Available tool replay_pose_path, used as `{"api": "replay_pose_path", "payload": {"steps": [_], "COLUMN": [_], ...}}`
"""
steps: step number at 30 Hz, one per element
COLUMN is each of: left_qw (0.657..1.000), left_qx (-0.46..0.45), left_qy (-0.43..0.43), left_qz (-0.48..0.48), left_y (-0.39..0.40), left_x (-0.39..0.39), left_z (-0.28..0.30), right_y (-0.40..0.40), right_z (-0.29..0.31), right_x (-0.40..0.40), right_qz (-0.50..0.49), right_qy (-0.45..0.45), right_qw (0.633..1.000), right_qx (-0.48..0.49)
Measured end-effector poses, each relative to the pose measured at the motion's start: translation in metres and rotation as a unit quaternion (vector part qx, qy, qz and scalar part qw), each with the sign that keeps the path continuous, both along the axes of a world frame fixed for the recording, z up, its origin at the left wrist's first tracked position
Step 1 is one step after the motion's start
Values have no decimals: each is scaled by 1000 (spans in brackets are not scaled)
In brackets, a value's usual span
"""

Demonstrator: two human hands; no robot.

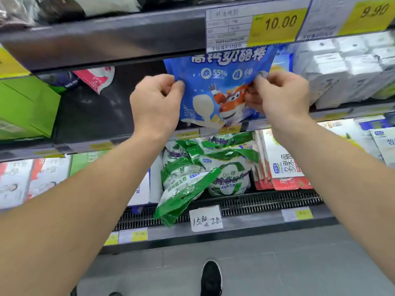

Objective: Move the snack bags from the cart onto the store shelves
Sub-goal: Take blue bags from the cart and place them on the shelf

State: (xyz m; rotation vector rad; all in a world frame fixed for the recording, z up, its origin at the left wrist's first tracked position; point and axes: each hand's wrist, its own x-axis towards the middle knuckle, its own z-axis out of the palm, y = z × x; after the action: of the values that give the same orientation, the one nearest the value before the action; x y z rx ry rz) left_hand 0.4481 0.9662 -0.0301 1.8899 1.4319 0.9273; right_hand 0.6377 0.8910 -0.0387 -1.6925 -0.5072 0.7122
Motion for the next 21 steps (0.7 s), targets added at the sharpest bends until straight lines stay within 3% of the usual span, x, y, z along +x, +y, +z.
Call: {"api": "replay_pose_path", "payload": {"steps": [4,8,11,21], "left_qw": [995,978,977,971], "left_qx": [-95,-200,-198,-233], "left_qy": [13,-49,-81,-57], "left_qz": [3,-9,10,-14], "left_y": [-5,-14,-9,-5], "left_x": [-2,-1,2,-3], "left_z": [-23,-32,-28,-26], "right_y": [-10,-18,-10,-18], "right_z": [-6,-11,-8,-13], "right_x": [-8,-17,-16,-19], "right_qz": [14,47,72,112], "right_qy": [23,37,25,70], "right_qw": [999,998,997,991], "right_qx": [20,-3,-6,19]}}
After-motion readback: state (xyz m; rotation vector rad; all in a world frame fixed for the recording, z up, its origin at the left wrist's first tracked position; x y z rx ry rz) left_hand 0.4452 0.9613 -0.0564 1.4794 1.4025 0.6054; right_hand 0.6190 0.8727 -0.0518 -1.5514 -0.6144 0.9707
